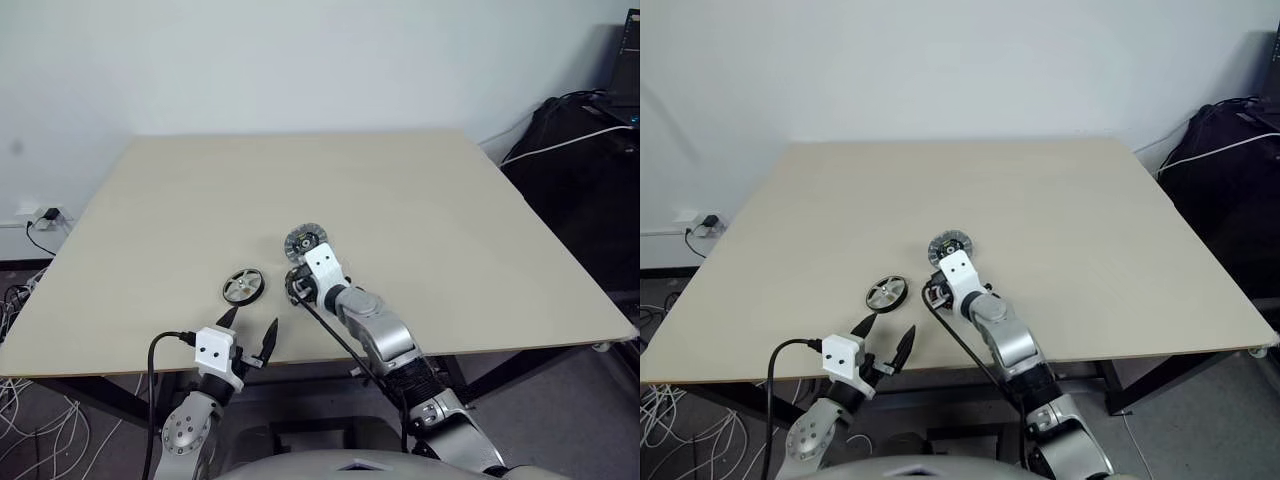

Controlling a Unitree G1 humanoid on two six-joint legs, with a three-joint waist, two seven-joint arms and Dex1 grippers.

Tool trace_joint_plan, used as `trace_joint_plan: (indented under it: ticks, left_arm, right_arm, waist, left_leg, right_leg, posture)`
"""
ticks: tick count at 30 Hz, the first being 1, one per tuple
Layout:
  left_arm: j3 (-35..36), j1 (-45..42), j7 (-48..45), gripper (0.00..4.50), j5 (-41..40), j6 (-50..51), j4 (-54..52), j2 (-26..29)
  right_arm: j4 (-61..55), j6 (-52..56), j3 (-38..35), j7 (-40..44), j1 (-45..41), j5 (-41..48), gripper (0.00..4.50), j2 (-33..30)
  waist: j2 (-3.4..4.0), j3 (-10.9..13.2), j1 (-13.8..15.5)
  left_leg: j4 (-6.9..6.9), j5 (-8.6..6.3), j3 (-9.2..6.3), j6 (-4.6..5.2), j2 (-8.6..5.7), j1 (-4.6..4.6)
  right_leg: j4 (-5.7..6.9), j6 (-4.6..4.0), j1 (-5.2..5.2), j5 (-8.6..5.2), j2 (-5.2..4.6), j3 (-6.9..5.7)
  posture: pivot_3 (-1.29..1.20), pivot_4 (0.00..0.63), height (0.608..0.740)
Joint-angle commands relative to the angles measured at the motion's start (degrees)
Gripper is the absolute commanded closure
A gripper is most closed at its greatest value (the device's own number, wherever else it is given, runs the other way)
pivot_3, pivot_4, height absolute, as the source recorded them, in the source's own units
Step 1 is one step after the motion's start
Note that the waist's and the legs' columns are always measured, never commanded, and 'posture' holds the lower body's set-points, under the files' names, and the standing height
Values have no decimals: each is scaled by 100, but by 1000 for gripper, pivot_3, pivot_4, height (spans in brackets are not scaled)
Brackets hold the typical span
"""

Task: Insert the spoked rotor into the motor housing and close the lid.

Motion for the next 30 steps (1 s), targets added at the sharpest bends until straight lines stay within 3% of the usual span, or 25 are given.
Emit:
trace_joint_plan:
  ticks: [1,16,30]
  left_arm:
    - [-6,-30,5,0,-2,-113,-101,-9]
    - [5,-57,-4,0,0,-162,-32,-15]
    - [-18,-22,22,0,0,-127,-107,-40]
  right_arm:
    - [74,-204,-30,2,-190,-5,4452,55]
    - [1117,-632,-205,-168,-691,-46,4452,68]
    - [966,-598,-308,-156,-553,-52,4452,-52]
  waist:
    - [0,0,0]
    - [2,1,-20]
    - [2,1,-23]
  left_leg:
    - [0,0,0,0,-1,0]
    - [-1,2,2,-3,-3,0]
    - [-1,1,2,-2,-1,0]
  right_leg:
    - [0,0,0,0,0,0]
    - [0,1,0,1,0,0]
    - [1,1,0,1,0,0]
  posture:
    - [0,0,740]
    - [0,0,740]
    - [0,0,740]
